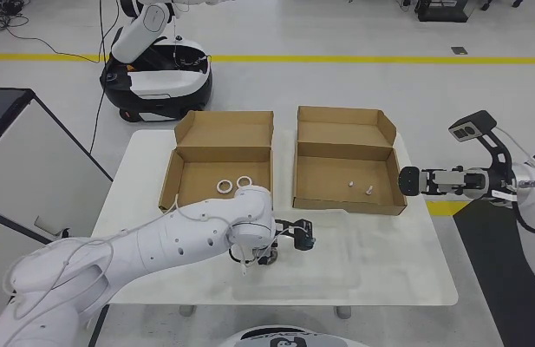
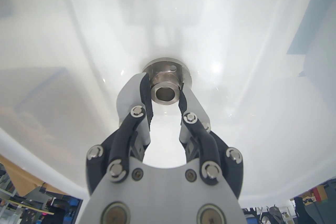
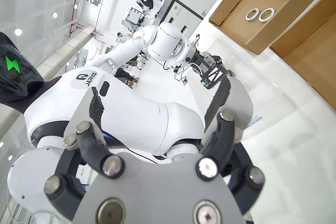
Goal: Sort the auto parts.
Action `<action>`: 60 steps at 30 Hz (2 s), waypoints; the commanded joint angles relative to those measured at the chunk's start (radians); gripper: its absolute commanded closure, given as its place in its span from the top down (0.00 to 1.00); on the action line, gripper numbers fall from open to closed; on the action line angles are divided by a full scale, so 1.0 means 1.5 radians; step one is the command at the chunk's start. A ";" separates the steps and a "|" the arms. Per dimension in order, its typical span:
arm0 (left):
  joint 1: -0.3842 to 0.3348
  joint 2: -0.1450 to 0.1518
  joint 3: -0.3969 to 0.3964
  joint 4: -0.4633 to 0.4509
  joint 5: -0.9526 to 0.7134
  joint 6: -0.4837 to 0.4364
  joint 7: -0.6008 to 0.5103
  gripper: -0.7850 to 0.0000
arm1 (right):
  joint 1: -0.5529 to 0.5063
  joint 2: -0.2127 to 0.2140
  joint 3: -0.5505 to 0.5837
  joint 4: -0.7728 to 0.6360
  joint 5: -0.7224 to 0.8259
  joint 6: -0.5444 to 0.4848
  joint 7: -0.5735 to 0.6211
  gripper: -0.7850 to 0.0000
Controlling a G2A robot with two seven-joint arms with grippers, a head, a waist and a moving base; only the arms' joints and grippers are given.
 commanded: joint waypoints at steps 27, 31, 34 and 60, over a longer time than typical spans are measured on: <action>0.009 -0.020 0.000 0.029 -0.002 -0.002 0.002 0.42 | 0.000 0.000 0.000 0.000 0.000 0.000 0.000 1.00; 0.010 -0.020 0.000 0.032 -0.003 -0.002 0.002 0.38 | 0.000 0.000 0.000 0.000 0.000 0.000 0.000 1.00; 0.010 -0.020 0.000 0.034 -0.002 -0.002 0.001 0.40 | 0.000 0.000 0.000 0.000 0.000 0.000 0.000 1.00; 0.010 -0.020 0.000 0.044 0.003 -0.003 0.003 0.00 | 0.000 0.000 0.000 0.000 0.000 0.000 0.000 1.00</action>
